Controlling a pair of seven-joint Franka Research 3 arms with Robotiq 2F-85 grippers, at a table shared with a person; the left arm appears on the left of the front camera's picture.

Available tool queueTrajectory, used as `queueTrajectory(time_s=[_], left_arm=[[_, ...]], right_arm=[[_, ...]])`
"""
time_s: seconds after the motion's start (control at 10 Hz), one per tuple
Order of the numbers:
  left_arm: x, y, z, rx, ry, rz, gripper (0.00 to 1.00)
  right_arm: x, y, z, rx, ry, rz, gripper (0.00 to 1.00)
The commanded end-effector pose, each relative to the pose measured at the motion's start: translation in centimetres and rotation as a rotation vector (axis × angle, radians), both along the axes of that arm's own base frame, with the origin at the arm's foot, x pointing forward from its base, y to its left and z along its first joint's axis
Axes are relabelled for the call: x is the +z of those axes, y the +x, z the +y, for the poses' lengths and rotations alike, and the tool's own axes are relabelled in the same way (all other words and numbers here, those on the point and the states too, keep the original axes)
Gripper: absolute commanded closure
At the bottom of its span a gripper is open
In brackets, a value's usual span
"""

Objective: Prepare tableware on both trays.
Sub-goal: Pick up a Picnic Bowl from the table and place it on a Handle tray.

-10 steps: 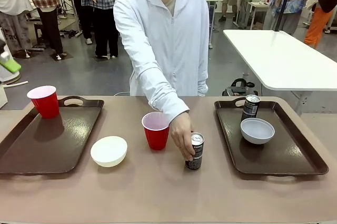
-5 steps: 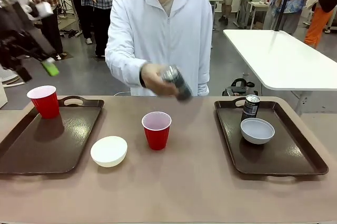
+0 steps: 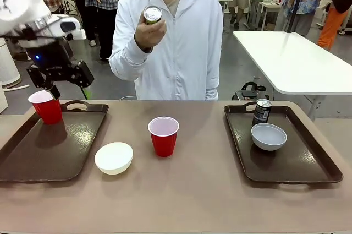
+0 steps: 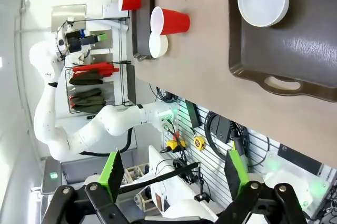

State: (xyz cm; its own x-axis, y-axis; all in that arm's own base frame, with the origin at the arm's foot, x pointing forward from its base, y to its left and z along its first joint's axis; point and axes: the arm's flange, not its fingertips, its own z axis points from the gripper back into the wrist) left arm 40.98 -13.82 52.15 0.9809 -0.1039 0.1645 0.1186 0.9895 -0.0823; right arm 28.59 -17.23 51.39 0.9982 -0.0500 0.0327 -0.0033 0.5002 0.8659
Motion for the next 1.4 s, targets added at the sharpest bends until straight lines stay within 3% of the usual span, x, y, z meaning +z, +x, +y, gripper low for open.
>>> queueTrajectory(time_s=[0.0, 0.1, 0.3, 0.4, 0.6, 0.7, 0.8, 0.9, 1.0, 1.1, 1.3], left_arm=[[-0.9, -1.9, -0.4, 0.032, 0.059, -0.010, 0.00], [0.0, 0.0, 0.0, 0.000, 0.000, 0.000, 0.00], [0.0, 0.0, 0.0, 0.000, 0.000, 0.000, 0.00], [-0.7, -0.6, -0.2, 0.006, 0.025, -0.008, 0.00], [-3.9, 2.8, 0.3, -0.014, 0.043, 0.009, 0.00], [-4.8, 2.9, 0.0, -0.048, 0.057, 0.037, 0.00], [-3.7, 0.2, -0.1, -0.112, 0.025, 0.117, 0.00], [0.0, -6.7, -0.1, -0.282, -0.013, 0.178, 0.00], [2.7, -12.3, 0.8, -0.342, 0.067, 0.099, 0.00], [3.5, -13.4, 2.3, -0.292, 0.104, 0.101, 0.00], [2.0, -11.5, 3.1, -0.209, 0.090, 0.149, 0.00]], right_arm=[[0.5, -0.4, 0.0, 0.005, 0.008, -0.023, 0.00], [0.5, -0.4, 0.0, 0.005, 0.008, -0.023, 0.00], [0.5, -0.4, 0.0, 0.005, 0.008, -0.023, 0.00], [0.5, -0.4, 0.0, 0.005, 0.008, -0.023, 0.00], [0.5, -0.4, 0.0, 0.005, 0.008, -0.023, 0.00], [0.5, -0.4, 0.0, 0.005, 0.008, -0.023, 0.00], [0.5, -0.4, 0.0, 0.005, 0.008, -0.023, 0.00], [0.5, -0.4, 0.0, 0.005, 0.008, -0.023, 0.00], [0.5, -0.4, 0.0, 0.005, 0.008, -0.023, 0.00], [0.5, -0.4, 0.0, 0.005, 0.008, -0.023, 0.00], [0.5, -0.4, 0.0, 0.005, 0.008, -0.023, 0.00]])
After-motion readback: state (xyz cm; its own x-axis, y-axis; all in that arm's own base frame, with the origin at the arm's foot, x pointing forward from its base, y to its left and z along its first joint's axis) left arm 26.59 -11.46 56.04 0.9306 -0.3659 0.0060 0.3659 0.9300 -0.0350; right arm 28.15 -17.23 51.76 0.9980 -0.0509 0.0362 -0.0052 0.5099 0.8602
